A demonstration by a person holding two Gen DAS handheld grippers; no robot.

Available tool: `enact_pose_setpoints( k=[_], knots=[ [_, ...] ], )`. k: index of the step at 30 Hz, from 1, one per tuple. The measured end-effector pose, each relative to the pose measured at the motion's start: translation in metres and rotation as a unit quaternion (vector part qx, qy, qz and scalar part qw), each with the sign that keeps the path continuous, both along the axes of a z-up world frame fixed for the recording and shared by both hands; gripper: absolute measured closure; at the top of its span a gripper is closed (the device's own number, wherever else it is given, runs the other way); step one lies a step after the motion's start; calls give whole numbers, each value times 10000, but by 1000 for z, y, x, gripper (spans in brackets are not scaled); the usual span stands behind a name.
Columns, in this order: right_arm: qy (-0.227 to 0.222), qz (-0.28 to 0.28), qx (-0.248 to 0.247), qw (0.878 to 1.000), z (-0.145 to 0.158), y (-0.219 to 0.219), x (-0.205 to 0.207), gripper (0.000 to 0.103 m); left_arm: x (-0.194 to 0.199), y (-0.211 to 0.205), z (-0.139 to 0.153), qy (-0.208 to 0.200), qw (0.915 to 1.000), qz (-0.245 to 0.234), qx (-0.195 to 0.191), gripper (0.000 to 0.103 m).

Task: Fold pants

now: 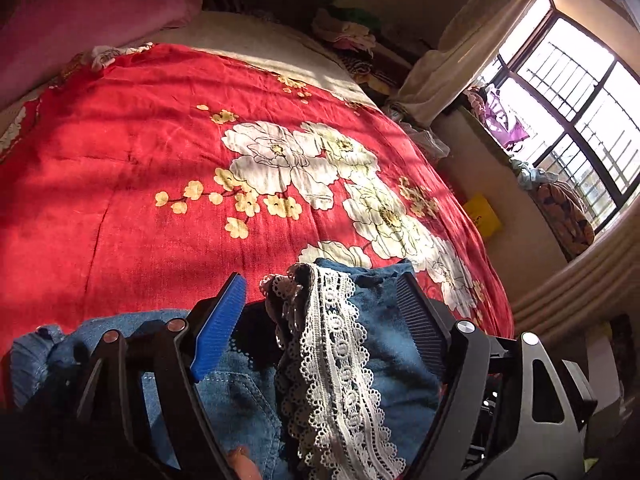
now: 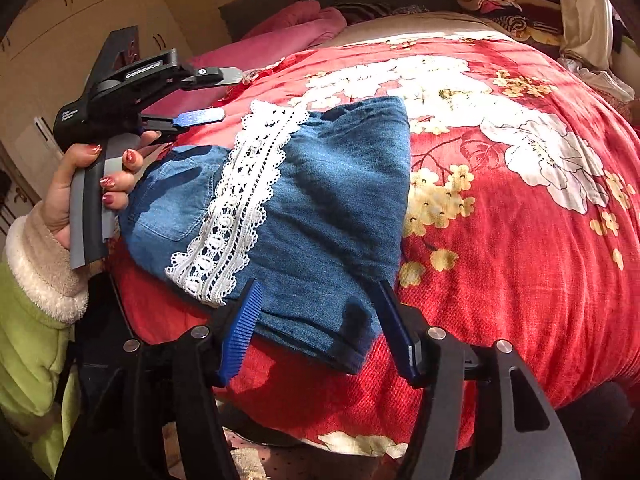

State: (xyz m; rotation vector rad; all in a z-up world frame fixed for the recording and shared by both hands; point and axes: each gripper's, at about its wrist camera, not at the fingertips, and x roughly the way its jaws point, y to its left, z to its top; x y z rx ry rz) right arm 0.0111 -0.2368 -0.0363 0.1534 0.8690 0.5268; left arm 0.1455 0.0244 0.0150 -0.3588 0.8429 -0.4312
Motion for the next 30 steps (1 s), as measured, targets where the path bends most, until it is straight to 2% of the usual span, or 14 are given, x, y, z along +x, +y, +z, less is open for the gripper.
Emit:
enact_pose_setpoints(
  k=[4,6,10,12,14,15,16,17,18,19,21,23,26,30],
  knots=[
    [-138,-155,119,9997,11,-11,2,42,-37,-5,12,-133,9998,49,167,18],
    [-186,-200,151,9995,15,-15,1,42,-55,-7,12,-142,9998,78,125,15],
    [-227,-216,166,9994,17,-19,0,41,-90,-13,5,-241,9989,212,333,15],
    [-227,-162,76,9996,16,-16,-3,41,-105,-16,-1,-203,9991,233,293,15],
    [-220,-52,-3,9997,13,-11,-4,43,-116,-22,-8,-123,9994,168,277,21],
    [-215,15,-38,9998,11,-8,-5,48,-121,-25,-11,-141,9993,115,327,25],
    [-198,98,-83,9997,9,-4,-5,53,-124,-28,-13,-142,9990,86,409,36],
    [-178,177,-135,9996,6,-1,-6,64,-126,-30,-17,-90,9990,65,430,43],
    [-149,259,-174,9994,4,3,-6,72,-127,-33,-21,-16,9993,4,371,58],
    [-110,337,-193,9992,1,6,-6,75,-126,-37,-26,75,9994,-91,330,71],
    [-24,382,-283,9989,-6,10,-5,81,-126,-47,-34,184,9983,-192,520,86],
    [102,399,-462,9981,-15,12,-4,82,-125,-57,-43,250,9962,-301,778,87],
    [264,422,-465,9977,-27,12,-3,82,-120,-62,-64,584,9910,-253,1178,87],
    [271,457,-507,9973,-30,14,-2,82,-119,-53,-74,649,9908,-210,1165,87]
  ],
)
